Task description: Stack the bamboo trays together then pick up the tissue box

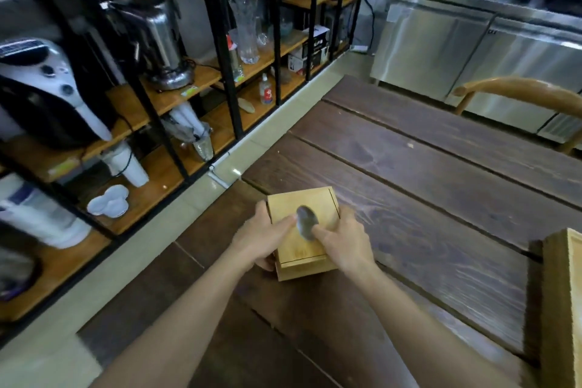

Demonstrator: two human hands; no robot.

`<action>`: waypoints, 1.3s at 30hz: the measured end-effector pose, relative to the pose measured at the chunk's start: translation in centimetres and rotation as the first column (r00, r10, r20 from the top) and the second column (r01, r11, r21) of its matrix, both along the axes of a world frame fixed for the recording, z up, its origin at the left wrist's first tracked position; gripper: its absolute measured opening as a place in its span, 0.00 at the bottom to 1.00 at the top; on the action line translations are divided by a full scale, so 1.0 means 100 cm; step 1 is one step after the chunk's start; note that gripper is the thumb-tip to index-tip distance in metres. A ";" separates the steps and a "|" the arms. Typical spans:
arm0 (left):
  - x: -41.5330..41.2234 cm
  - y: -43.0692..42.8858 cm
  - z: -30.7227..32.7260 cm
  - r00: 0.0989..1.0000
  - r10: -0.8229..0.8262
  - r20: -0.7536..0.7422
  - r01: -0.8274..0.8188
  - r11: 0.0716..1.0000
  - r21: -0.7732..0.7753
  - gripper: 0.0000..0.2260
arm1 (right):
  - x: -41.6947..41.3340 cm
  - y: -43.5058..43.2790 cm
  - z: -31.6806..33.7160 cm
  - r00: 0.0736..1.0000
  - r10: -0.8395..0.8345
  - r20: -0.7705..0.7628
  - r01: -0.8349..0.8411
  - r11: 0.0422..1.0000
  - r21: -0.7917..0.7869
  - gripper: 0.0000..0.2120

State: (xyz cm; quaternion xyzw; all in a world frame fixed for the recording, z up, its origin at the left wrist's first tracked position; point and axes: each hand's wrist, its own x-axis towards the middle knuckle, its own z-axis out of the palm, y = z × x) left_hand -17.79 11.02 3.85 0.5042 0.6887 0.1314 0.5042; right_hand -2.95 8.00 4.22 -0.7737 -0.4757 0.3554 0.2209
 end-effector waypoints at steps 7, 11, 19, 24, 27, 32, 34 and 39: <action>-0.096 -0.054 0.023 0.969 0.230 0.095 -0.225 0.972 -0.062 0.31 | -0.086 -0.016 0.003 0.950 0.301 -0.087 -0.300 0.954 0.024 0.26; -0.141 -0.083 0.022 0.944 0.320 0.083 -0.313 0.946 -0.081 0.30 | -0.130 -0.028 0.003 0.904 0.417 -0.089 -0.417 0.909 0.027 0.27; -0.191 -0.127 0.017 0.872 0.482 0.083 -0.467 0.871 -0.152 0.31 | -0.190 -0.046 0.002 0.830 0.557 -0.019 -0.558 0.829 -0.041 0.29; -0.211 -0.144 0.012 0.839 0.531 0.118 -0.505 0.841 -0.195 0.33 | -0.209 -0.054 -0.007 0.785 0.619 -0.001 -0.618 0.783 -0.074 0.32; -0.218 -0.149 0.009 0.795 0.584 0.163 -0.546 0.807 -0.226 0.30 | -0.213 -0.053 -0.009 0.746 0.664 0.060 -0.658 0.748 -0.089 0.32; -0.227 -0.151 0.005 0.815 0.549 0.187 -0.509 0.832 -0.223 0.26 | -0.213 -0.049 -0.009 0.712 0.702 0.012 -0.697 0.709 -0.104 0.32; -0.231 -0.150 0.006 0.844 0.508 0.172 -0.470 0.855 -0.221 0.25 | -0.213 -0.048 -0.011 0.705 0.709 -0.014 -0.705 0.700 -0.116 0.33; -0.243 -0.144 0.005 0.906 0.415 0.087 -0.393 0.898 -0.196 0.23 | -0.210 -0.048 -0.012 0.698 0.714 -0.049 -0.713 0.687 -0.143 0.35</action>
